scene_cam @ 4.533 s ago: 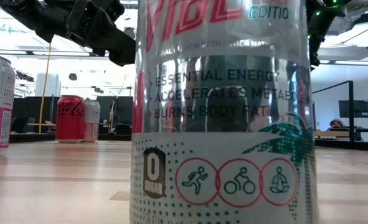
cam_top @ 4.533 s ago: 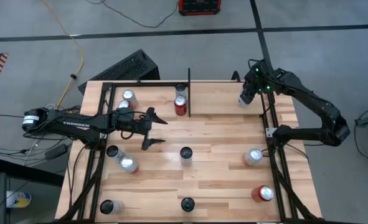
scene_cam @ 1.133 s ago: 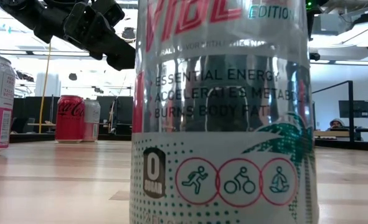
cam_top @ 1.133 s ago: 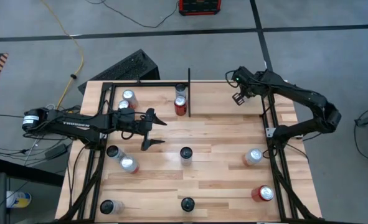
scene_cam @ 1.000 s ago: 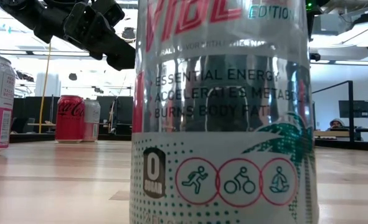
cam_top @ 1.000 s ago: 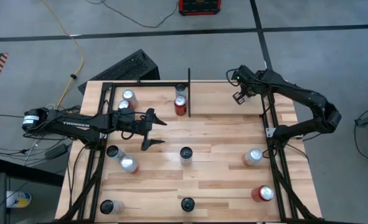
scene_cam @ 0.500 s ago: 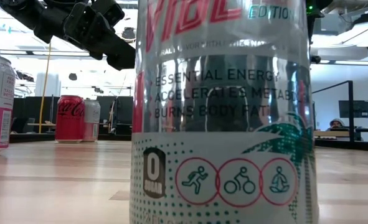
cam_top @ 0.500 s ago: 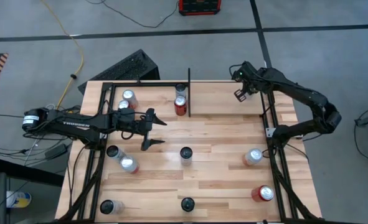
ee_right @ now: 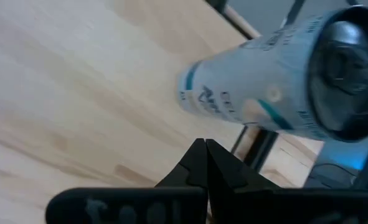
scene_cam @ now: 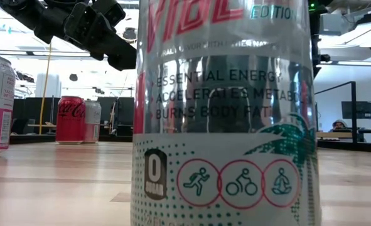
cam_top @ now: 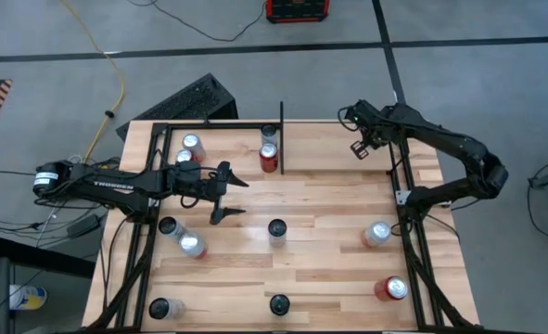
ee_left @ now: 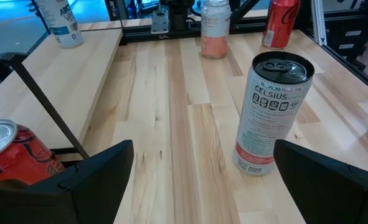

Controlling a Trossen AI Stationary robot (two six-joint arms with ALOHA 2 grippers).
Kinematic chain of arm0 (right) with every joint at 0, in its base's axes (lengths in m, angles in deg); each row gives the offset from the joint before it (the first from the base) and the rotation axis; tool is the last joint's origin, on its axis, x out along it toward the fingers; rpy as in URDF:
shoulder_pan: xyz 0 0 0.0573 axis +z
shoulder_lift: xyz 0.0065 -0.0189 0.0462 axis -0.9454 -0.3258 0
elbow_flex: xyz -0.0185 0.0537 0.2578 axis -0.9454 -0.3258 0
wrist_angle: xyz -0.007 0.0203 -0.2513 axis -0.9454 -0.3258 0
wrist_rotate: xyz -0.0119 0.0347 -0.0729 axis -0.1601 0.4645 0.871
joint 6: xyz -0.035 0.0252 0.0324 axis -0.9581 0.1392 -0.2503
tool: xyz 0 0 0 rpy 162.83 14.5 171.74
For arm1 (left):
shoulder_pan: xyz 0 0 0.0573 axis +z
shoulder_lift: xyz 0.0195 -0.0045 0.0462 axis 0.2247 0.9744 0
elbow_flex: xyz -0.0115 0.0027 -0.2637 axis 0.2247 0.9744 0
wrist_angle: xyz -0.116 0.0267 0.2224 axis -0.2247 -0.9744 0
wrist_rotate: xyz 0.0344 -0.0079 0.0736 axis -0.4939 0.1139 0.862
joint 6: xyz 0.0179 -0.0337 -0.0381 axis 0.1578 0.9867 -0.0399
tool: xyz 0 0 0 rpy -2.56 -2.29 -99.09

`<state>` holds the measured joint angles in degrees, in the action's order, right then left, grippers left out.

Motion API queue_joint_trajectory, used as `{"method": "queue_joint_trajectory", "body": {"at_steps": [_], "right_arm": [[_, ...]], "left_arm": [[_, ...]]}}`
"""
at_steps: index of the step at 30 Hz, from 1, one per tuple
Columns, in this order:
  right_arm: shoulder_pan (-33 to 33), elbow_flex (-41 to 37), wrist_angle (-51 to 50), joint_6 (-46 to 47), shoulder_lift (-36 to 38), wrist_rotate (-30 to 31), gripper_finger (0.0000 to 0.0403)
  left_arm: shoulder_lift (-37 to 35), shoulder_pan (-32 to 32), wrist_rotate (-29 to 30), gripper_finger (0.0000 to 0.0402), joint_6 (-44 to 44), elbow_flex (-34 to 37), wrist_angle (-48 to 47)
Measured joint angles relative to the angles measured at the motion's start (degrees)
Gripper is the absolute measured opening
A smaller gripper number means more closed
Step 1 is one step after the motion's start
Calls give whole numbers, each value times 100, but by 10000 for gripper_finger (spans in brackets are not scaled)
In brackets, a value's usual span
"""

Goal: Place canned beverage on shelf
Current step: Put the black blue soda can on the shelf

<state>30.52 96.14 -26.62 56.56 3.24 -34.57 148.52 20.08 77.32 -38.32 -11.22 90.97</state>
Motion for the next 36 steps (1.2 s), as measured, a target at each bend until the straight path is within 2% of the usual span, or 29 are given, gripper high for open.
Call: {"method": "queue_joint_trajectory", "body": {"at_steps": [16, 36], "right_arm": [[-624, 1, 315, -190, 0, 100, 19], [-732, 1, 652, -210, 0, -47, 19]], "left_arm": [[2, -1, 0, 373, -86, 1, 0], [2, -1, 0, 373, -86, 0, -2]]}}
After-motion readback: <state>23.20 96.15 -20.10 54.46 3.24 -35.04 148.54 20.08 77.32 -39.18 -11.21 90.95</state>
